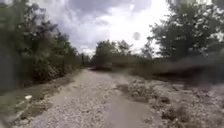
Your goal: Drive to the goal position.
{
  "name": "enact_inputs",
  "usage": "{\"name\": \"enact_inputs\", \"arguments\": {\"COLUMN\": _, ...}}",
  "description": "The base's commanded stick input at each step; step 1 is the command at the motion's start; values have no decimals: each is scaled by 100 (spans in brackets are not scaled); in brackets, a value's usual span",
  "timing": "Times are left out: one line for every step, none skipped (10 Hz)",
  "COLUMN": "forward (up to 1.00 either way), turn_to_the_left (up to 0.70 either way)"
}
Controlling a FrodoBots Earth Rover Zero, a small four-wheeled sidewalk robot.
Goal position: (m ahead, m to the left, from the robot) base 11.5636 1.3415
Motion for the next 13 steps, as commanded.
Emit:
{"name": "enact_inputs", "arguments": {"forward": 70, "turn_to_the_left": 0}}
{"name": "enact_inputs", "arguments": {"forward": 70, "turn_to_the_left": 23}}
{"name": "enact_inputs", "arguments": {"forward": 70, "turn_to_the_left": 31}}
{"name": "enact_inputs", "arguments": {"forward": 70, "turn_to_the_left": 9}}
{"name": "enact_inputs", "arguments": {"forward": 70, "turn_to_the_left": 0}}
{"name": "enact_inputs", "arguments": {"forward": 70, "turn_to_the_left": 0}}
{"name": "enact_inputs", "arguments": {"forward": 70, "turn_to_the_left": 1}}
{"name": "enact_inputs", "arguments": {"forward": 70, "turn_to_the_left": 4}}
{"name": "enact_inputs", "arguments": {"forward": 70, "turn_to_the_left": 29}}
{"name": "enact_inputs", "arguments": {"forward": 70, "turn_to_the_left": 2}}
{"name": "enact_inputs", "arguments": {"forward": 70, "turn_to_the_left": 0}}
{"name": "enact_inputs", "arguments": {"forward": 70, "turn_to_the_left": 0}}
{"name": "enact_inputs", "arguments": {"forward": 70, "turn_to_the_left": 0}}
